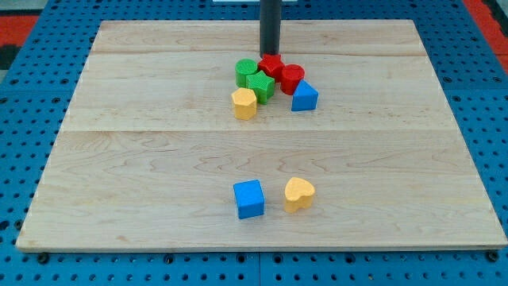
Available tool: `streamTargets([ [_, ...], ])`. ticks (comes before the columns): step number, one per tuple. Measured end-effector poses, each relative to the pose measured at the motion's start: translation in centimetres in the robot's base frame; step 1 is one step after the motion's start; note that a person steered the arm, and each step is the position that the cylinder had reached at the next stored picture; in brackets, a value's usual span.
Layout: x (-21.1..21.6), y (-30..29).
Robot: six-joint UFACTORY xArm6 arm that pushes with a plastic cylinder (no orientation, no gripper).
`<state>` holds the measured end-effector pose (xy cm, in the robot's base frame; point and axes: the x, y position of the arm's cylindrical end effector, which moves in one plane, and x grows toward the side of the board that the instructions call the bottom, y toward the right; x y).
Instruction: Slide the triangle closer to the hexagon
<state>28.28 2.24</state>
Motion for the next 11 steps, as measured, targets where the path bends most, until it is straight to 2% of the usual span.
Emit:
streamTargets([
  [3, 0.0, 0.4],
  [4, 0.0, 4.4],
  [5, 3.0, 10.8],
  [6, 7.6, 9.4],
  [8, 9.7, 3.1],
  [10, 8.6, -6.9],
  [11, 7.8, -3.4],
])
